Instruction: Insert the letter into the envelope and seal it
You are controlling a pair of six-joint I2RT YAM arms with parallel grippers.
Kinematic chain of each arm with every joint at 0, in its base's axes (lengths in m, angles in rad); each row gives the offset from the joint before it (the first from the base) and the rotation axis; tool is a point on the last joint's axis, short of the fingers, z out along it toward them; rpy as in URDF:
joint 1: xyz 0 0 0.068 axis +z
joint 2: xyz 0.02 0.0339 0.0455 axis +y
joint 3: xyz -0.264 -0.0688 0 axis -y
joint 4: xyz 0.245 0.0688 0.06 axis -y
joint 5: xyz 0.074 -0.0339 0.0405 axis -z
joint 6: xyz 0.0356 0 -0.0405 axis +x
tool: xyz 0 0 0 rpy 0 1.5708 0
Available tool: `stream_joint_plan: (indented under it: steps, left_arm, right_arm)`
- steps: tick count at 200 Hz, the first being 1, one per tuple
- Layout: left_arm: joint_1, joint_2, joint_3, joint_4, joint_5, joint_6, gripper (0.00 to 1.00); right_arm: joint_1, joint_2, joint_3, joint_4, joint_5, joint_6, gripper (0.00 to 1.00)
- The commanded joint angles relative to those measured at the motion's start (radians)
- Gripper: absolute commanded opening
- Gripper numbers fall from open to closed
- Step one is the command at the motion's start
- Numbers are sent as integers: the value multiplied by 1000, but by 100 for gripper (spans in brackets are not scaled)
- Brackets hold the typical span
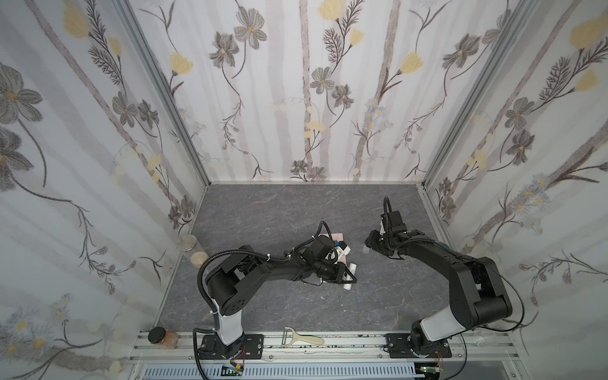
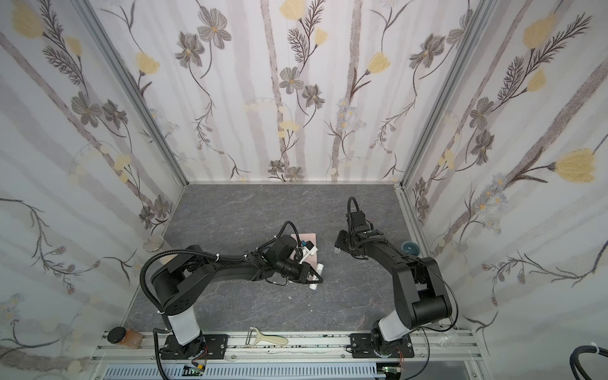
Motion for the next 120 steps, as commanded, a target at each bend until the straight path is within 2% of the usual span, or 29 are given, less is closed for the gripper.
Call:
stream_joint_plan:
  steps: [1, 76, 120]
  left_arm:
    - [16, -3, -6, 18, 23, 31, 0]
    - [28, -8, -26, 50, 24, 31, 0]
    - [27, 0, -25, 61, 27, 31, 0]
  right_arm:
    - [15, 34, 26, -13, 35, -10, 53]
    - [30, 132, 81, -44, 81, -3, 51]
    - [31, 170, 107, -48, 89, -3, 45]
